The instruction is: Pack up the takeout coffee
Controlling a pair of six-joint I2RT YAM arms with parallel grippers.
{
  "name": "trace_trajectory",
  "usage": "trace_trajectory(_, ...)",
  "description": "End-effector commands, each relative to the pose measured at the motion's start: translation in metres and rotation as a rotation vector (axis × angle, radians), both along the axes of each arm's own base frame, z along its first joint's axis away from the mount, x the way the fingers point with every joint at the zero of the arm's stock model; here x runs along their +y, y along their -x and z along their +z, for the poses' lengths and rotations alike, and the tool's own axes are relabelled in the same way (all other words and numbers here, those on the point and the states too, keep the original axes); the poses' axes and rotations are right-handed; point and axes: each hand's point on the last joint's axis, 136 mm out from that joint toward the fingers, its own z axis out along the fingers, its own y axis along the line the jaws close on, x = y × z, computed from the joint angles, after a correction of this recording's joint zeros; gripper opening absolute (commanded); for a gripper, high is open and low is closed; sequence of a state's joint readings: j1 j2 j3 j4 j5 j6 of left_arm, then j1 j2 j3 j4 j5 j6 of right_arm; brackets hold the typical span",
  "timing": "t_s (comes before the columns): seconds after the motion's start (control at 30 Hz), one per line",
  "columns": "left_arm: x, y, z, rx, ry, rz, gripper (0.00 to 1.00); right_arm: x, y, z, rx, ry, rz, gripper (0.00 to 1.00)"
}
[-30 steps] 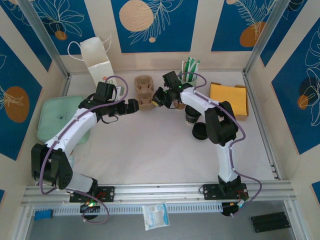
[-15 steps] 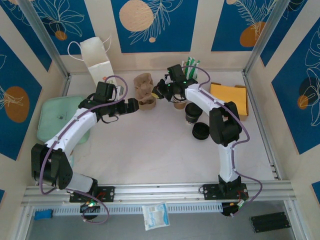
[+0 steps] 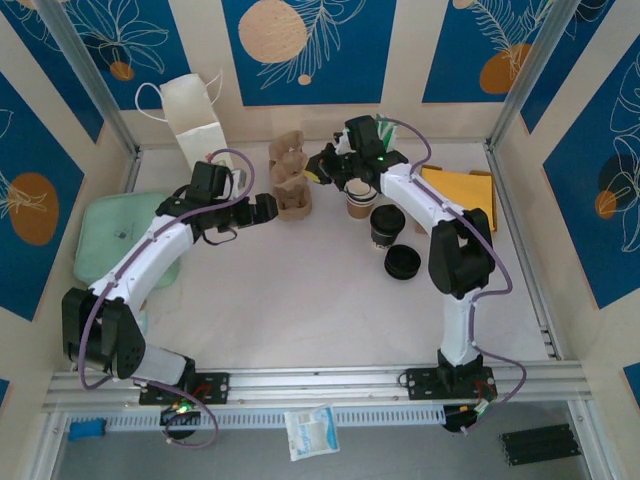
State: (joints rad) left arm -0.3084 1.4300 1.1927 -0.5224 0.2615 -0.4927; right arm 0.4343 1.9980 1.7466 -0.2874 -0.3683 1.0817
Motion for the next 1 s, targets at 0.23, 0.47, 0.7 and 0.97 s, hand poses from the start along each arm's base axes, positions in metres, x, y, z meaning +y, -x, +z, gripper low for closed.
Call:
trace_trajectory(0.23,0.000,-0.009,0.026,-0.044,0.068,0.044,0.99,-0.019,0.045,0.038,-0.057,-0.039,0.029,0.00)
trace_trajectory(0.47,-0.013,-0.006,0.031,-0.026,0.208,0.064,0.99,-0.036,0.095,0.031,-0.041,-0.040,0.031,0.00)
trace_trajectory(0.7,-0.023,0.003,0.026,0.008,0.299,0.051,1.00,-0.051,0.154,0.012,-0.007,-0.018,0.034,0.00)
trace_trajectory(0.97,-0.035,0.023,0.015,0.034,0.302,0.008,0.99,-0.065,0.213,-0.036,0.069,0.026,0.050,0.00)
